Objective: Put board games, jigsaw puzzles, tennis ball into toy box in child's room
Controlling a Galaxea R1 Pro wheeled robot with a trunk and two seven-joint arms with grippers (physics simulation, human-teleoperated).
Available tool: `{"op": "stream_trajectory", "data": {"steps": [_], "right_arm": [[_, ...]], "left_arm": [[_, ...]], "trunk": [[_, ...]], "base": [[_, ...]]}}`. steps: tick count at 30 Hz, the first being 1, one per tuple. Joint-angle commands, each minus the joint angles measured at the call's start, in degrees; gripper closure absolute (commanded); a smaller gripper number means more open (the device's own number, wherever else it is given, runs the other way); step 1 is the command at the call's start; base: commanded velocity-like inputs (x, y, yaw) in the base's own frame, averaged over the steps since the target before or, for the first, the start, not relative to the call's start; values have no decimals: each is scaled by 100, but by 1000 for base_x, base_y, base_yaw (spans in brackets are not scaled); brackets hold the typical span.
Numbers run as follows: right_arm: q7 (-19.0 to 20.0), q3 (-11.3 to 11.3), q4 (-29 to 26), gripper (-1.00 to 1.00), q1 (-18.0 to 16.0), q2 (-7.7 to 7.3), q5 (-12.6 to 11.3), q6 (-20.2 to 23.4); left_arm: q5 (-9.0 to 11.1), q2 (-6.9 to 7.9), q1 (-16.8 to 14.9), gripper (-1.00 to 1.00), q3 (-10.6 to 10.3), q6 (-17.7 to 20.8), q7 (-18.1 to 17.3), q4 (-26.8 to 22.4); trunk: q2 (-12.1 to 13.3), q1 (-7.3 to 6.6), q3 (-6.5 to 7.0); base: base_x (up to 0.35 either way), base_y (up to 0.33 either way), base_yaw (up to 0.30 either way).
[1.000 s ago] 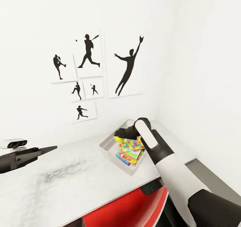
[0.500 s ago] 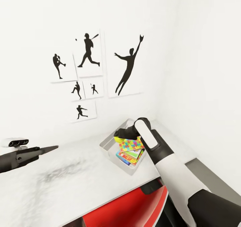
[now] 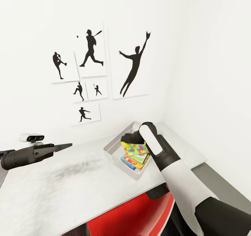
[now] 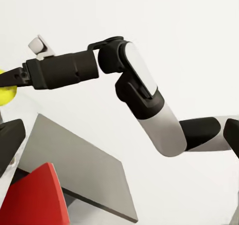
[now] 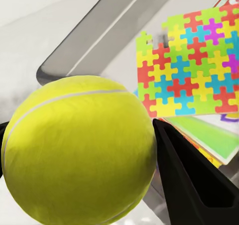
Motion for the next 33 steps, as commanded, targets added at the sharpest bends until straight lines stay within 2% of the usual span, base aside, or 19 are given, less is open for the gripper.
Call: {"op": "stream_trajectory", "data": {"steps": [1, 7, 15, 33], "right_arm": [[-62, 5, -11, 100, -7, 0, -59, -1], [-59, 5, -117, 100, -9, 0, -42, 7], [-62, 13, -174, 100, -22, 0, -31, 13], [-54, 13, -177, 100, -336, 0, -48, 19]], "left_arm": [[8, -10, -18, -100, -15, 60, 98, 2], [21, -29, -37, -100, -32, 56, 400, 11], [18, -31, -39, -100, -25, 52, 440, 12], [-22, -8, -39, -100, 11, 60, 433, 12]], "trunk": [[-14, 3, -23], [-14, 3, -78], [-14, 3, -152], [-14, 3, -319]], "base": [[0, 0, 0], [0, 0, 0], [0, 0, 0], [0, 0, 0]]}}
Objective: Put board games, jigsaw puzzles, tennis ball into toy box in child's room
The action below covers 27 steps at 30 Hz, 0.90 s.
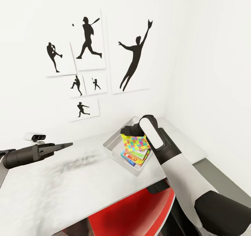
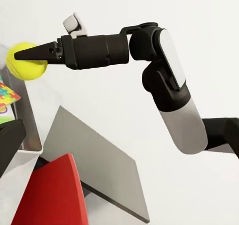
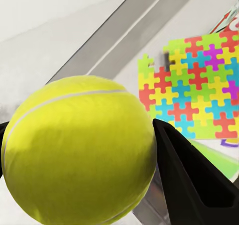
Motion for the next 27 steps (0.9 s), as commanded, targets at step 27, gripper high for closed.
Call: {"op": "stream_trajectory", "data": {"steps": [27], "right_arm": [[858, 60, 330, 100, -115, 0, -7, -55]], "left_arm": [[49, 40, -1, -100, 11, 61, -46, -1]], "trunk": [[-13, 3, -262]], "base": [[0, 0, 0]]}}
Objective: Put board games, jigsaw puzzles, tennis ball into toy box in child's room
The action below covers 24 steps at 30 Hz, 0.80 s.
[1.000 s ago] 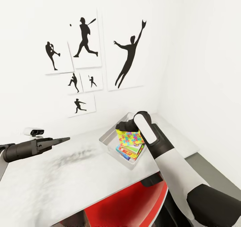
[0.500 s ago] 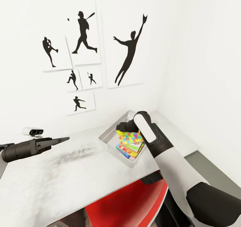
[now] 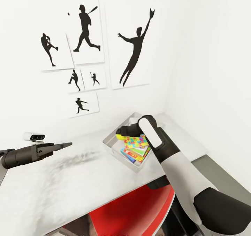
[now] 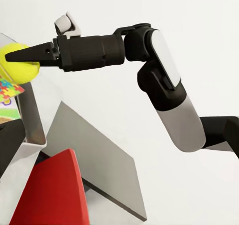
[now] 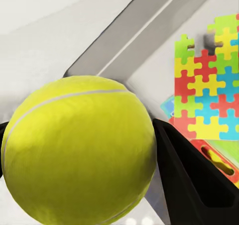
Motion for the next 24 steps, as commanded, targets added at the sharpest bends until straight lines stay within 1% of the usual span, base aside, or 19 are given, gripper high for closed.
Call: {"op": "stream_trajectory", "data": {"steps": [1, 8, 19, 24], "right_arm": [[-48, 32, -2, 100, -10, 0, -69, -6], [-23, 100, -1, 100, -25, 0, -65, -30], [-13, 109, -9, 100, -36, 0, -59, -41], [-17, 113, -10, 100, -191, 0, -56, -42]], "left_arm": [[9, 2, -4, -100, 1, 60, -11, -1], [14, 6, -6, -100, 9, 60, -19, 3], [14, 11, -4, -100, 11, 60, -19, 8], [14, 11, -4, -100, 6, 53, -19, 8]], "trunk": [[-13, 3, -21], [-13, 3, -86], [-13, 3, -188], [-13, 3, -234]], "base": [[0, 0, 0], [0, 0, 0], [0, 0, 0], [0, 0, 0]]}}
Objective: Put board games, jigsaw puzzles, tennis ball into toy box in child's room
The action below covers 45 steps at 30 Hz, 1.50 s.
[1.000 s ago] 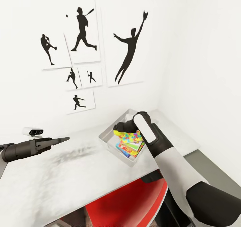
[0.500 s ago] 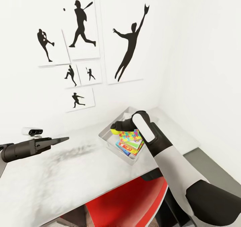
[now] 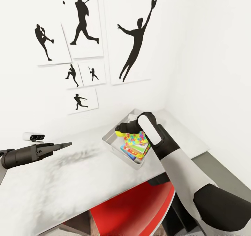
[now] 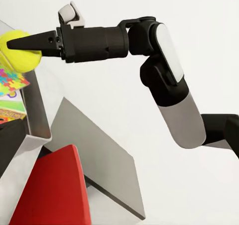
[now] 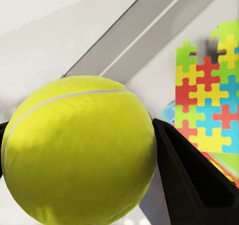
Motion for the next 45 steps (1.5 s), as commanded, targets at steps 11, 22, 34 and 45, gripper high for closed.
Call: {"op": "stream_trajectory", "data": {"steps": [11, 22, 34, 45], "right_arm": [[-59, 135, 14, 100, -217, 0, -58, -59], [-47, 168, 49, 100, -229, 0, 330, -123], [337, 310, 50, 100, -229, 0, 410, -275], [555, 361, 50, 100, -229, 0, 419, -280]], "left_arm": [[11, 2, -7, -100, -2, 46, -11, -1], [11, 2, 0, -100, 3, 41, -11, -1], [12, -6, 0, -100, -1, 38, -11, -1], [11, -5, 0, -100, -2, 32, -11, -1]], "trunk": [[-12, 3, -113], [-12, 3, -215], [-12, 3, -326], [-12, 3, -428]], "base": [[0, 0, 0], [0, 0, 0], [0, 0, 0], [0, 0, 0]]}}
